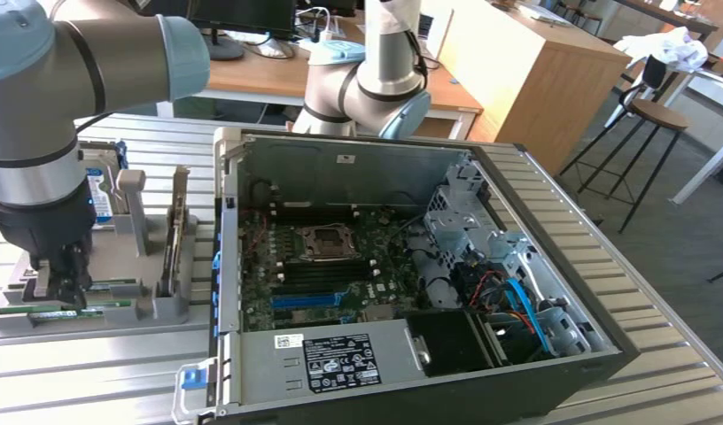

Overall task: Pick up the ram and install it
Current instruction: 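Pick up the ram and move it above insertion slot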

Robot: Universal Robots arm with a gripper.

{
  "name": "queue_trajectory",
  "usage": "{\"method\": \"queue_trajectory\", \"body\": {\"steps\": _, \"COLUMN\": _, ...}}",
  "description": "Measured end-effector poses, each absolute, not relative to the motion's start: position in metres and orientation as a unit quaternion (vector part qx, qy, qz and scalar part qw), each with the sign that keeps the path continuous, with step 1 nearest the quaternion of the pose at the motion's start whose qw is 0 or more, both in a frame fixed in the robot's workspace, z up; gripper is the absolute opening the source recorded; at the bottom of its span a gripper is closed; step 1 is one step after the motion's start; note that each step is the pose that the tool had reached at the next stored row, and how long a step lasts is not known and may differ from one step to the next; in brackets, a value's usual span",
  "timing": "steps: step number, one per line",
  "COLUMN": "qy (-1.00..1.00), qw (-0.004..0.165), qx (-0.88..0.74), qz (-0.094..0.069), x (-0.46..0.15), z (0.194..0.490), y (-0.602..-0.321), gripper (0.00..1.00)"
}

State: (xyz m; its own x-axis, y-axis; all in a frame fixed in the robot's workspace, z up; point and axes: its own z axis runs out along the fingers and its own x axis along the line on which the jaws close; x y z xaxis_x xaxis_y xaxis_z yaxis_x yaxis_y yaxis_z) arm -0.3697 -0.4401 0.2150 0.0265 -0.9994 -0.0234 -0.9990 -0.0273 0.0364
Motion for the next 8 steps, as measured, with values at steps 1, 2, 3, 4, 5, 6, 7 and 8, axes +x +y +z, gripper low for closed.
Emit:
{"method": "queue_trajectory", "body": {"steps": 1, "qy": -0.697, "qw": 0.005, "qx": 0.716, "qz": -0.021, "x": -0.3695, "z": 0.2148, "y": -0.4400, "gripper": 0.36}}
{"method": "queue_trajectory", "body": {"steps": 2, "qy": -0.697, "qw": 0.005, "qx": 0.716, "qz": -0.021, "x": -0.3688, "z": 0.2146, "y": -0.4401, "gripper": 0.36}}
{"method": "queue_trajectory", "body": {"steps": 3, "qy": -0.697, "qw": 0.005, "qx": 0.716, "qz": -0.021, "x": -0.3681, "z": 0.2146, "y": -0.4401, "gripper": 0.36}}
{"method": "queue_trajectory", "body": {"steps": 4, "qy": -0.697, "qw": 0.005, "qx": 0.716, "qz": -0.021, "x": -0.3673, "z": 0.2145, "y": -0.4401, "gripper": 0.36}}
{"method": "queue_trajectory", "body": {"steps": 5, "qy": -0.697, "qw": 0.005, "qx": 0.716, "qz": -0.021, "x": -0.3662, "z": 0.2143, "y": -0.4401, "gripper": 0.36}}
{"method": "queue_trajectory", "body": {"steps": 6, "qy": -0.697, "qw": 0.005, "qx": 0.716, "qz": -0.021, "x": -0.3650, "z": 0.2141, "y": -0.4401, "gripper": 0.36}}
{"method": "queue_trajectory", "body": {"steps": 7, "qy": -0.697, "qw": 0.005, "qx": 0.716, "qz": -0.021, "x": -0.3639, "z": 0.2139, "y": -0.4401, "gripper": 0.36}}
{"method": "queue_trajectory", "body": {"steps": 8, "qy": -0.697, "qw": 0.005, "qx": 0.716, "qz": -0.021, "x": -0.3632, "z": 0.2138, "y": -0.4401, "gripper": 0.36}}
